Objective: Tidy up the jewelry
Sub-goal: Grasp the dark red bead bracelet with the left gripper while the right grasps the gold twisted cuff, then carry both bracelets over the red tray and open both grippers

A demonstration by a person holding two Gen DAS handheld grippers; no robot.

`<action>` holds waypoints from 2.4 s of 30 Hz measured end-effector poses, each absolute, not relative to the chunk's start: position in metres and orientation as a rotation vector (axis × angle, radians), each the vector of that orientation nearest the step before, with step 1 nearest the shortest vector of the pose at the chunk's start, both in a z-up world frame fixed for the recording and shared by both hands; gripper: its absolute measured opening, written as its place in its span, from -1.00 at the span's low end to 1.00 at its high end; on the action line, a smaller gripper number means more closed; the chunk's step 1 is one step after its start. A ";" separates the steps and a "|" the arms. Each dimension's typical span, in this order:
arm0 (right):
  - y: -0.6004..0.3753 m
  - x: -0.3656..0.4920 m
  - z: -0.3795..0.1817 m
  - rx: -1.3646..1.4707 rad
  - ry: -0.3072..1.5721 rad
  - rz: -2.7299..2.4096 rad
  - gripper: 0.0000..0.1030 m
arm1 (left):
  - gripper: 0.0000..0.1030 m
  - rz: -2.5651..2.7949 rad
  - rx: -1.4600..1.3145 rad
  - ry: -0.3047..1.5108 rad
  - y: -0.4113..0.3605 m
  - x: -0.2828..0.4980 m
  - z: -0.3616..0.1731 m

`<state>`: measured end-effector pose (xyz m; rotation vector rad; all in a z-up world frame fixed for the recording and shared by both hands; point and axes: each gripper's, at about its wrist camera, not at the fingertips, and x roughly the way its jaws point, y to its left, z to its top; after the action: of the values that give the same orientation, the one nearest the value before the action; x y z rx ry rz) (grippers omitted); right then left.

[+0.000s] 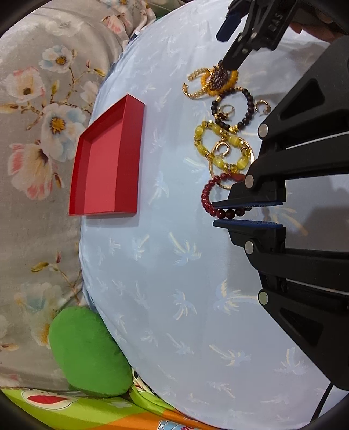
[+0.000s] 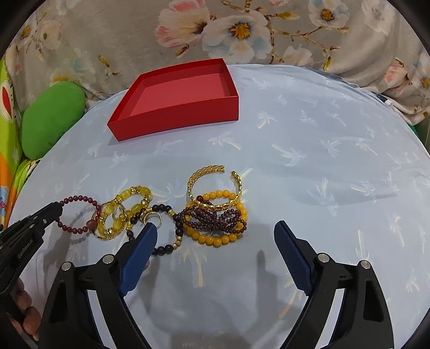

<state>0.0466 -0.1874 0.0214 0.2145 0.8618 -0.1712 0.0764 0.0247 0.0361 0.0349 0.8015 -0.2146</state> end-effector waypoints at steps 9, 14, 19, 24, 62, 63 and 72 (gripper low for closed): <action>-0.200 0.079 0.014 0.243 0.883 -0.175 0.49 | -0.85 -0.222 0.031 0.807 0.023 0.081 0.036; -0.201 0.100 -0.001 0.261 0.932 -0.178 0.38 | -0.85 -0.217 0.032 0.824 0.023 0.085 0.029; -0.197 0.106 -0.005 0.228 0.935 -0.195 0.09 | -0.85 -0.204 0.025 0.845 0.030 0.089 0.021; -0.198 0.100 0.001 0.243 0.910 -0.189 0.08 | -0.85 -0.199 0.002 0.860 0.037 0.090 0.019; -0.256 0.380 0.073 0.280 0.888 -0.082 0.09 | -0.85 -0.354 0.081 0.731 -0.083 0.367 0.110; -0.257 0.389 0.069 0.279 0.895 -0.085 0.09 | -0.85 -0.343 0.086 0.741 -0.085 0.376 0.104; -0.255 0.431 0.042 0.239 0.931 -0.107 0.10 | -0.85 -0.280 0.128 0.772 -0.091 0.417 0.070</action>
<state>0.4306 -0.2552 0.0423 0.2393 0.9312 -0.1075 0.4175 -0.0912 0.0697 0.1277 0.7724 -0.2798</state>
